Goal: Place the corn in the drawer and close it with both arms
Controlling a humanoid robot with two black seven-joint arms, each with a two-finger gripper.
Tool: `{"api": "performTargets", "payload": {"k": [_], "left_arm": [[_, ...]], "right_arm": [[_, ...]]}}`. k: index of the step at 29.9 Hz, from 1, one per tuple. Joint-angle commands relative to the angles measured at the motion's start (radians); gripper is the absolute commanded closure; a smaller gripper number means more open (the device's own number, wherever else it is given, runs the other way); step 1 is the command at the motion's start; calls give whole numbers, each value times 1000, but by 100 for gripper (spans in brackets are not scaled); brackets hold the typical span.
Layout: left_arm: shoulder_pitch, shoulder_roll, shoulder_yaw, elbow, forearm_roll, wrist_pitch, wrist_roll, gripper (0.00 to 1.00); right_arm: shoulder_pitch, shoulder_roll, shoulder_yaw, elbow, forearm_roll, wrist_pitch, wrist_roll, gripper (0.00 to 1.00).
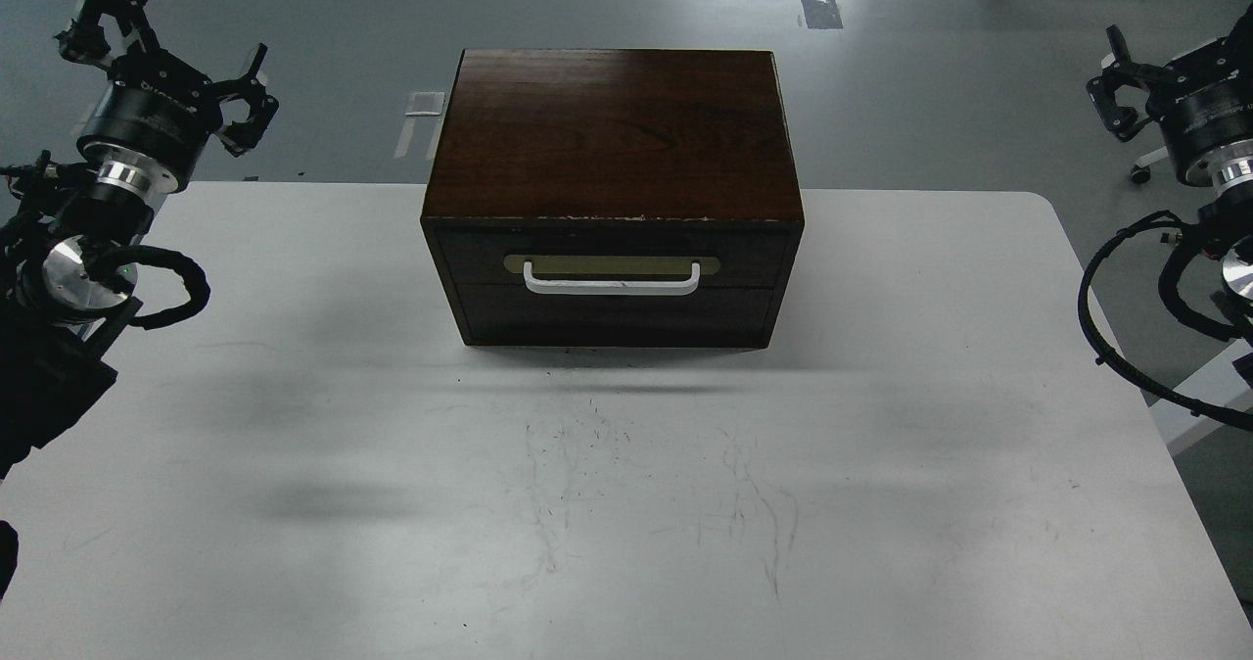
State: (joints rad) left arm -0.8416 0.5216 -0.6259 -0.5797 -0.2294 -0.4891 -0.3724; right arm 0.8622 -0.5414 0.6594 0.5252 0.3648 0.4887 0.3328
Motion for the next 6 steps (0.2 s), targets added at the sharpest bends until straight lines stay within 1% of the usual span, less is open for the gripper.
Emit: {"api": "performTargets", "payload": {"k": [1, 6], "left_arm": [[1, -2, -6, 1, -1, 0, 1, 2], [13, -5, -6, 1, -1, 0, 7, 2]], "right_arm": [[4, 18, 0, -24, -3, 0, 0, 0], [12, 24, 2, -44, -3, 0, 0, 0]]}}
